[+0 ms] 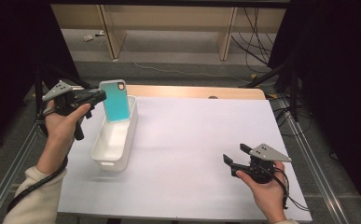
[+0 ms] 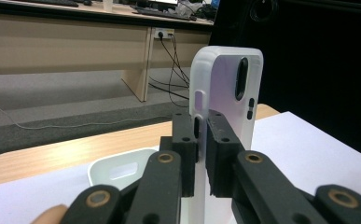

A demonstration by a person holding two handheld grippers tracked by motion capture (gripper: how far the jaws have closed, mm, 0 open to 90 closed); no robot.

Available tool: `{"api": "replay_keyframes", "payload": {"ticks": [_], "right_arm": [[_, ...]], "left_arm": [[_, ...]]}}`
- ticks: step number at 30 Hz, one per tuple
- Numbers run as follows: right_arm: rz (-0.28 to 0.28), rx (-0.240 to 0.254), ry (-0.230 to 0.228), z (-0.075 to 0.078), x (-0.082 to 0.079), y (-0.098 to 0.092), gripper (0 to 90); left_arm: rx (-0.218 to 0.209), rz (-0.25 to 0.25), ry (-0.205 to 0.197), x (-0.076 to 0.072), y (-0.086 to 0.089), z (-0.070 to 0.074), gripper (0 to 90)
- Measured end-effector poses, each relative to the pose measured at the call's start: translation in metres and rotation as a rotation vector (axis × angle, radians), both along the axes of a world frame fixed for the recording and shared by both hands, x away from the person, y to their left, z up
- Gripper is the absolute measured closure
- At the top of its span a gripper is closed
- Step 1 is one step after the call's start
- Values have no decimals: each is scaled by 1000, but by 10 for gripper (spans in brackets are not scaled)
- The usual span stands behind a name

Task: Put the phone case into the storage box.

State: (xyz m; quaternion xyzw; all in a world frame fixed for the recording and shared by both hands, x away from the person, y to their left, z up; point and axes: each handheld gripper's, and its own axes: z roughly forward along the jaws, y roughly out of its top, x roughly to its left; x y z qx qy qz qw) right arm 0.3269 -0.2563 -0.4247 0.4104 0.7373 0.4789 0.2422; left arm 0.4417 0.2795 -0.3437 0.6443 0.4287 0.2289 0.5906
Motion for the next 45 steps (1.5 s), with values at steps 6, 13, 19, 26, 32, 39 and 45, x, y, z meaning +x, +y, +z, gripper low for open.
{"api": "replay_keyframes", "payload": {"ticks": [6,13,19,26,32,39,45], "right_arm": [[3,-13,21,2,-2,0,253],[4,0,-7,0,-1,1,253],[6,23,-7,0,0,1,253],[2,24,-17,0,0,1,253],[-3,1,-3,1,-1,-1,253],[4,26,-18,-1,0,1,253],[-2,11,-12,1,0,-1,253]], "left_arm": [[1,-6,2,1,0,1,831],[8,-4,-4,5,1,4,831],[7,-8,-7,10,2,2,831],[8,-9,-4,15,6,-2,831],[13,-1,-2,18,9,-2,830],[15,0,8,22,10,-5,830],[21,3,15,27,11,-8,830]]}}
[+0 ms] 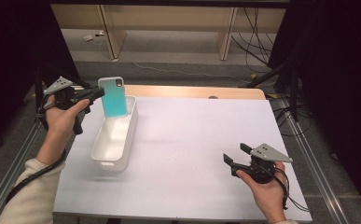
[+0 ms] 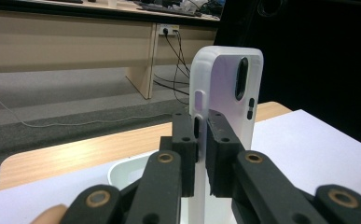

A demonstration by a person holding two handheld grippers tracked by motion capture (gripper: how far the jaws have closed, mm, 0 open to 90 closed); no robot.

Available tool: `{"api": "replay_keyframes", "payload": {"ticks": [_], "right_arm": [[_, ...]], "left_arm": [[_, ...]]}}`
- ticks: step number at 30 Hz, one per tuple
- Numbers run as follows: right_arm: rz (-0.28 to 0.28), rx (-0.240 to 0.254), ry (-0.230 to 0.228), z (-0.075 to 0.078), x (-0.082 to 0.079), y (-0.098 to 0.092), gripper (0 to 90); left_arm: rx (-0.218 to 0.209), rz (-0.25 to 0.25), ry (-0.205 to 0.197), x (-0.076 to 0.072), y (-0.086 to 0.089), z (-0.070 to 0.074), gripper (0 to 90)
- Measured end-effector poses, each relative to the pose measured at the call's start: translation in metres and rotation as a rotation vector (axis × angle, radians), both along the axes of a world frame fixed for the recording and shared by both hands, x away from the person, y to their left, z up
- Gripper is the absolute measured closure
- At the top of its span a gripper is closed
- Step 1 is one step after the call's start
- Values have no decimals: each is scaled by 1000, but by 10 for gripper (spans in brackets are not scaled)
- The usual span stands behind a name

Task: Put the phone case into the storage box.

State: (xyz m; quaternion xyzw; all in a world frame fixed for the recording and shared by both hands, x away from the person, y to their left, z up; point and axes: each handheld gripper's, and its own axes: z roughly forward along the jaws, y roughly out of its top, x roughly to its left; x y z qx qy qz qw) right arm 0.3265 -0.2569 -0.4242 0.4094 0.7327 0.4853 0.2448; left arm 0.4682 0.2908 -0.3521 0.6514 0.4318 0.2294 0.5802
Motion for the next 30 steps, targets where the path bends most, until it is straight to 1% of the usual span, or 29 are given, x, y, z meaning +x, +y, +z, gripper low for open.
{"api": "replay_keyframes", "payload": {"ticks": [4,5,6,7,9,12,17,19,20,21,23,24,25,30], "right_arm": [[-3,0,0,0,0,0,253],[1,-11,16,2,-1,-1,252],[1,-11,16,2,-1,-1,252],[-1,2,-2,0,0,0,252],[0,6,-4,0,0,0,252],[-1,-7,15,1,-1,-1,252],[-4,-4,25,1,-1,-2,251],[-3,-3,23,1,-1,-1,251],[-1,17,-5,-1,1,0,251],[-2,9,-6,0,0,0,251],[-3,9,-6,0,0,0,251],[-2,20,4,-1,0,0,251],[-2,-3,23,1,-1,-1,251],[-1,-2,24,1,-1,-1,251]], "left_arm": [[3,3,3,4,0,-1,830],[5,2,3,5,0,-1,831],[4,3,4,5,0,-1,831],[4,2,5,6,-1,-2,831],[6,0,6,8,-1,-2,831],[7,0,9,10,-2,-3,831],[6,3,17,15,-2,-7,831],[5,3,19,16,-2,-8,831],[5,2,19,18,-2,-8,831],[5,2,19,18,-2,-8,831],[5,7,21,19,-2,-8,831],[6,8,21,20,-2,-8,831],[7,11,23,20,-2,-8,831],[8,15,24,23,0,-8,830]]}}
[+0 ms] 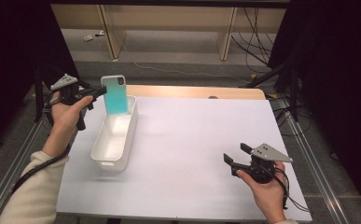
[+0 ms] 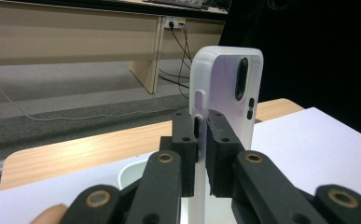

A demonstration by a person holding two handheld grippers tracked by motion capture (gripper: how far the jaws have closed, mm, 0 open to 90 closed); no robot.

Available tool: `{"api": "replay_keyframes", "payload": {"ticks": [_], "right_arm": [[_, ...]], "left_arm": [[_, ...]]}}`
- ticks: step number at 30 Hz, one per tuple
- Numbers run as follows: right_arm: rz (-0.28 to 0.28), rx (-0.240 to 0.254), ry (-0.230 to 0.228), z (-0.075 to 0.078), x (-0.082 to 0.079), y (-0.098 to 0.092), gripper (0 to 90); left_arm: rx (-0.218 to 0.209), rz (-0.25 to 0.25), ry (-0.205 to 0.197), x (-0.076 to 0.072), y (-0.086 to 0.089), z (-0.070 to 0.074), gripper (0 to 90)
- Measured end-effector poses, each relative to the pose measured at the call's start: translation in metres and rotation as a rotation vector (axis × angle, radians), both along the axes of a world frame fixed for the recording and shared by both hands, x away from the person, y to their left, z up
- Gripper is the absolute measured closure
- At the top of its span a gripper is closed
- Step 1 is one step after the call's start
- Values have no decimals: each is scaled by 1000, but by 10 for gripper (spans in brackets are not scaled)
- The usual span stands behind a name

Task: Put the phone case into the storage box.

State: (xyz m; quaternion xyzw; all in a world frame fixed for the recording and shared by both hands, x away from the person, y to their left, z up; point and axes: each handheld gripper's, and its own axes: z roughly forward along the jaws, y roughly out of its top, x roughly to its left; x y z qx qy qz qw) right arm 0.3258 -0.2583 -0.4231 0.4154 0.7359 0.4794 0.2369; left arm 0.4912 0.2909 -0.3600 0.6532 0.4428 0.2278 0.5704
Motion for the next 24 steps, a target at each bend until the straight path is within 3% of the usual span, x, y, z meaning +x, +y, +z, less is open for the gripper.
{"api": "replay_keyframes", "payload": {"ticks": [13,24], "right_arm": [[-1,-1,0,0,0,0,251],[-5,-2,0,0,0,-1,252]], "left_arm": [[-17,8,-6,5,2,2,831],[14,9,3,15,-1,0,831]]}}
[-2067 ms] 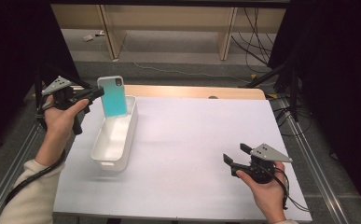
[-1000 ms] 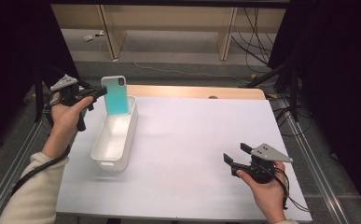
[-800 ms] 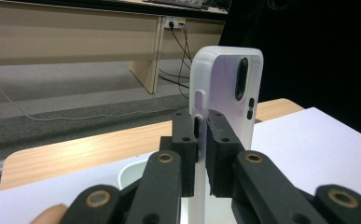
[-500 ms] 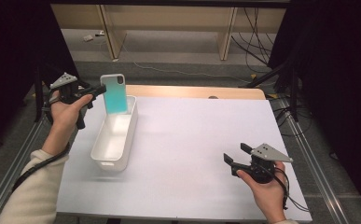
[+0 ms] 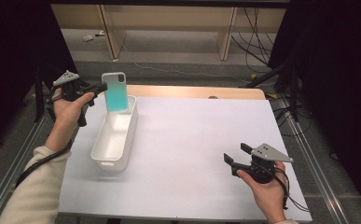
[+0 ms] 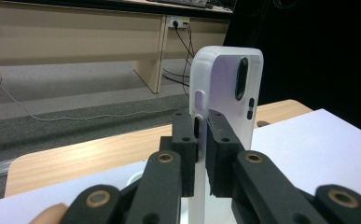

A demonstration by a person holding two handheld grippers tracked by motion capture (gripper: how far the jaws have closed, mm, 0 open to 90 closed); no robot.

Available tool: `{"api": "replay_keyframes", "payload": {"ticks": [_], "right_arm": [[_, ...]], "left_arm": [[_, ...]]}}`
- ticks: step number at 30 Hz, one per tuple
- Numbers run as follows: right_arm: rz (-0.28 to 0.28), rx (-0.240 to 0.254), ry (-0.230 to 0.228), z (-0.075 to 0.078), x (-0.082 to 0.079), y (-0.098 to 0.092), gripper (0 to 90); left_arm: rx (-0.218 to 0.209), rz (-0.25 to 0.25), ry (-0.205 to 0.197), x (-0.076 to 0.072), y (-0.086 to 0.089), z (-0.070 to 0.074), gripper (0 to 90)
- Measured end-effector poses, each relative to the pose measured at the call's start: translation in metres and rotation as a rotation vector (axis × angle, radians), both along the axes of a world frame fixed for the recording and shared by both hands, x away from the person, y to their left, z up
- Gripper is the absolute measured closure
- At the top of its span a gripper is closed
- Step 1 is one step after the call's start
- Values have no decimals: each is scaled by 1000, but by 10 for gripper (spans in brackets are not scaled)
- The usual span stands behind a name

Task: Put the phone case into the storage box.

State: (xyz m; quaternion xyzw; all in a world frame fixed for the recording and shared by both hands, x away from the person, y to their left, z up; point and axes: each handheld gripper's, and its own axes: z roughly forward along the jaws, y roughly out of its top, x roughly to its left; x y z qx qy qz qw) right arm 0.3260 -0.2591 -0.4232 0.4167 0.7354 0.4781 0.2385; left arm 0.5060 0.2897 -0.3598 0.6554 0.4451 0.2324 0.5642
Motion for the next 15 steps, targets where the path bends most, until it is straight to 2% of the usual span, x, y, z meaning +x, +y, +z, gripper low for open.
{"api": "replay_keyframes", "payload": {"ticks": [3,10,11,15], "right_arm": [[-7,17,-23,-2,1,1,252],[-1,15,-17,-2,1,0,253],[2,-5,-7,-1,1,-1,252],[8,18,-20,-2,2,0,252]], "left_arm": [[-2,-1,2,3,0,-2,830],[3,6,12,11,-1,-6,830],[3,9,15,11,-1,-6,830],[2,7,14,15,-2,-8,830]]}}
